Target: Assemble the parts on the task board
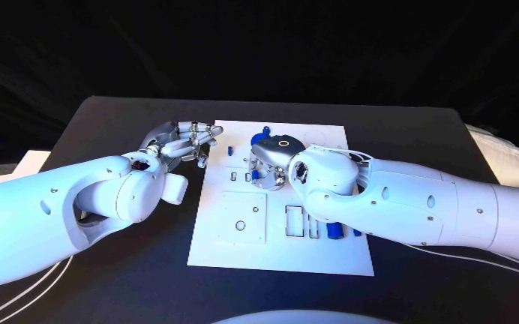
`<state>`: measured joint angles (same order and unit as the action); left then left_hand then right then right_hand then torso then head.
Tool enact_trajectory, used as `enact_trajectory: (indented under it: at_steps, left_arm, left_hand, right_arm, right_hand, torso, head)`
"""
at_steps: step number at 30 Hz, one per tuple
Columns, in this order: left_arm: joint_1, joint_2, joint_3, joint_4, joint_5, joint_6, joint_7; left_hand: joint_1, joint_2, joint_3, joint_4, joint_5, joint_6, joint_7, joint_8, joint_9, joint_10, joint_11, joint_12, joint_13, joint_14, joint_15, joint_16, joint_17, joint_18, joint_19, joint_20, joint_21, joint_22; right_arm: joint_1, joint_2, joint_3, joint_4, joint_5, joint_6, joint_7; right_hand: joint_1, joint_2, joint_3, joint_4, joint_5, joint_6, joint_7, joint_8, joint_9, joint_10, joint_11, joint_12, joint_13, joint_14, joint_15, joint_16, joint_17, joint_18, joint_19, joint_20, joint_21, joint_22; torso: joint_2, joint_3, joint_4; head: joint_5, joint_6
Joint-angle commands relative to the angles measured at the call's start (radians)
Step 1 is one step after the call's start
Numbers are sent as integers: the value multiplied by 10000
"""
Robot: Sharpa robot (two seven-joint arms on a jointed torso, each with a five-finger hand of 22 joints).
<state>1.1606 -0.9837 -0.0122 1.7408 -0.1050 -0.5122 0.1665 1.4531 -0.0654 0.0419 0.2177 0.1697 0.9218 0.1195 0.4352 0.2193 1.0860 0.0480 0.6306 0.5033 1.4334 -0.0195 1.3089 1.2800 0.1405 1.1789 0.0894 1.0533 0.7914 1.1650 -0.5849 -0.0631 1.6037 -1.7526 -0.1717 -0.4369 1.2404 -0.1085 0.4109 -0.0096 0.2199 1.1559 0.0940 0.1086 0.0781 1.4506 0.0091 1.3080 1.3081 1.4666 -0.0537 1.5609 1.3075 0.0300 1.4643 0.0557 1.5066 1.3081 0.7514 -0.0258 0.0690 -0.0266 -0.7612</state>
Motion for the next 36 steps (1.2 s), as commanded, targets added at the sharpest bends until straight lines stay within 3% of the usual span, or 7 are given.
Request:
enact_trajectory:
  at_steps: [1,21,36]
  left_arm:
    - [11,-12,6,37,482,49,569]
    - [11,0,5,58,534,237,610]
    - [11,27,4,38,476,532,430]
  left_hand:
    - [-49,-64,1,41,-17,-13,66,-41,-14,-71,-4,-47,-21,-59,1,-18,-10,139,-60,-11,-56,-16]
    - [-122,-87,4,61,-20,-25,93,-148,-94,-141,24,-88,-108,-78,24,-47,-68,148,-61,12,-144,-98]
    - [-138,-64,45,55,-52,-13,126,-257,-175,-250,61,-159,-215,-123,53,-110,-165,170,-103,38,-283,-255]
  right_arm:
    - [-34,14,-22,-26,-368,430,-322]
    - [-64,113,-26,-137,-295,658,-510]
    - [-83,118,-31,-177,-263,498,-387]
  right_hand:
    - [7,40,18,-24,-36,59,-6,45,18,44,17,-30,870,1011,-34,22,2496,-11,472,-61,31,1326]
    - [-39,55,-1,7,17,47,1,34,14,39,25,-39,871,1008,-29,15,2484,-12,470,-59,30,1326]
    - [-237,-147,-190,87,-53,-89,58,-63,-24,-148,72,-437,638,981,8,-49,2375,18,402,-31,-45,1188]
  torso:
    - [0,11,-14]
    - [-3,3,-9]
    - [1,13,-14]
  head:
    - [27,-14]
    - [12,-29]
    - [22,-36]
